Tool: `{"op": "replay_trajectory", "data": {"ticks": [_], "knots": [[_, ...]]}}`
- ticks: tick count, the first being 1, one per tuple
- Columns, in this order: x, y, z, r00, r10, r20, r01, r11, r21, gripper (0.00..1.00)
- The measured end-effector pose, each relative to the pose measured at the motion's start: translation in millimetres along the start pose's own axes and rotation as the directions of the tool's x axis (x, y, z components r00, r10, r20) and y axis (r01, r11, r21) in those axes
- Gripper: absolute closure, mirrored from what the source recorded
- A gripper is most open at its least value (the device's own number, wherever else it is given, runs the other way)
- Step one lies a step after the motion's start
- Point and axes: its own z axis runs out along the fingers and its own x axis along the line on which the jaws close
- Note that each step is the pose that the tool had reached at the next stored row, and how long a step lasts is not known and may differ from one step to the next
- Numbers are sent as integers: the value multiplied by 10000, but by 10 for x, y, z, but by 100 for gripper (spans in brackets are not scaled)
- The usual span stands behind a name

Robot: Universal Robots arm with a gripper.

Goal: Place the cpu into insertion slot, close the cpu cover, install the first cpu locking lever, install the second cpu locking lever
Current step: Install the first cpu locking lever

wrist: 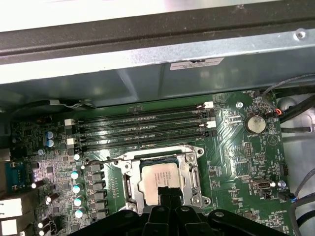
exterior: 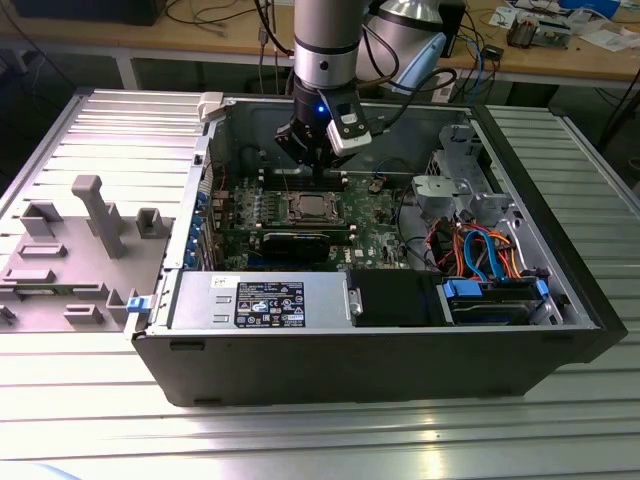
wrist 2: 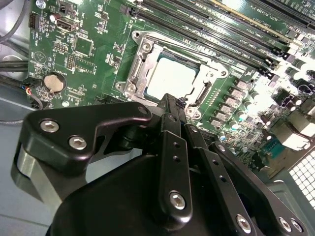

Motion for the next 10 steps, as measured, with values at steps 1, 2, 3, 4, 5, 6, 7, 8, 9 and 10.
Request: {"op": "replay_trajectory", "data": {"ticks": [1,2,3,4,5,6,7,8,9,10], "knots": [[0,0,0,10000,-1,0,1,10000,0,89],[1,0,0,10000,-2,0,2,10000,0,89],[4,0,0,10000,0,0,0,10000,-1,89],[7,-1,1,10000,0,1,0,10000,-2,89],[12,-1,0,10000,0,1,0,10000,-1,89],[16,-2,0,10000,0,1,0,10000,-1,89],[21,-3,0,10000,-1,0,1,10000,0,89],[21,-3,0,10000,-2,0,2,10000,0,89],[21,-3,0,10000,-3,0,3,10000,0,89],[22,-3,0,10000,-1,0,1,10000,0,89]]}}
